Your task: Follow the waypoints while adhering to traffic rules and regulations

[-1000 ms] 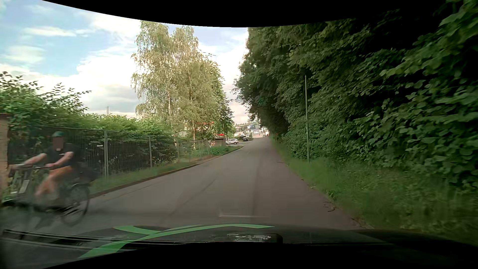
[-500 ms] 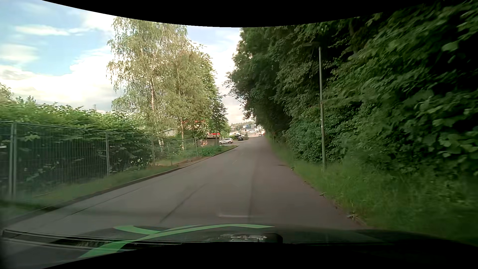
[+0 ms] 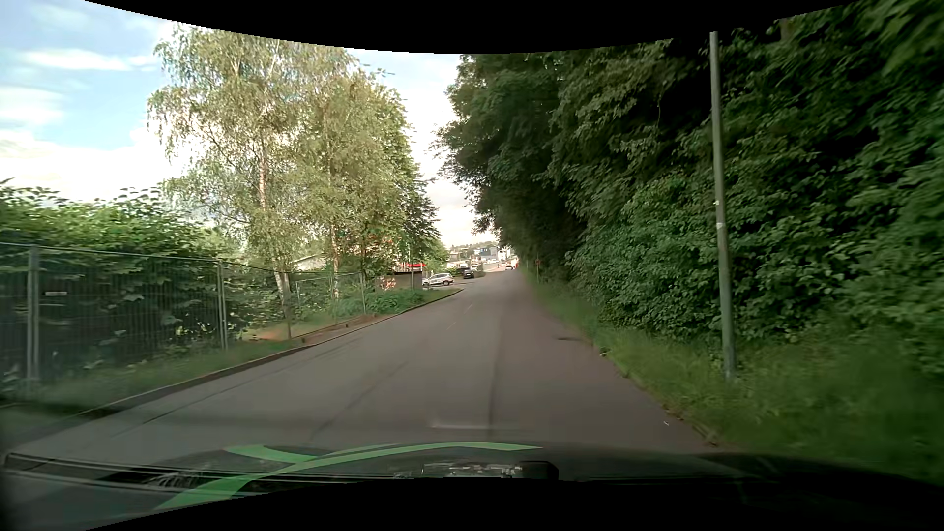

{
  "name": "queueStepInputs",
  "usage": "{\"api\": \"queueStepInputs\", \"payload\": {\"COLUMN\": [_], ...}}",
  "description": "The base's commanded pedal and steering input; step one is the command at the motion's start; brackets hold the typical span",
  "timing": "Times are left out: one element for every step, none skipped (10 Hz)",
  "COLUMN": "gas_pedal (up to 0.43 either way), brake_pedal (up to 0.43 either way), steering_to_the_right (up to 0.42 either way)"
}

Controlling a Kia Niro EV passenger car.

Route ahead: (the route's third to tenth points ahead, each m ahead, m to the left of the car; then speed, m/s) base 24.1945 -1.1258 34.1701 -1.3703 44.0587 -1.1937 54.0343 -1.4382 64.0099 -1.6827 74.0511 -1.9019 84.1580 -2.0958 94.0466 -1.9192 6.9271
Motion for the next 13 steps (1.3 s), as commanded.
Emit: {"api": "queueStepInputs", "payload": {"gas_pedal": [0.11, 0.11, 0.11, 0.11, 0.11, 0.11, 0.098, 0.098, 0.098, 0.098, 0.098, 0.098, 0.098], "brake_pedal": [0.0, 0.0, 0.0, 0.0, 0.0, 0.0, 0.0, 0.0, 0.0, 0.0, 0.0, 0.0, 0.0], "steering_to_the_right": [0.011, 0.011, 0.011, 0.01, 0.009, 0.006, 0.005, 0.005, 0.005, 0.003, 0.002, 0.001, 0.002]}}
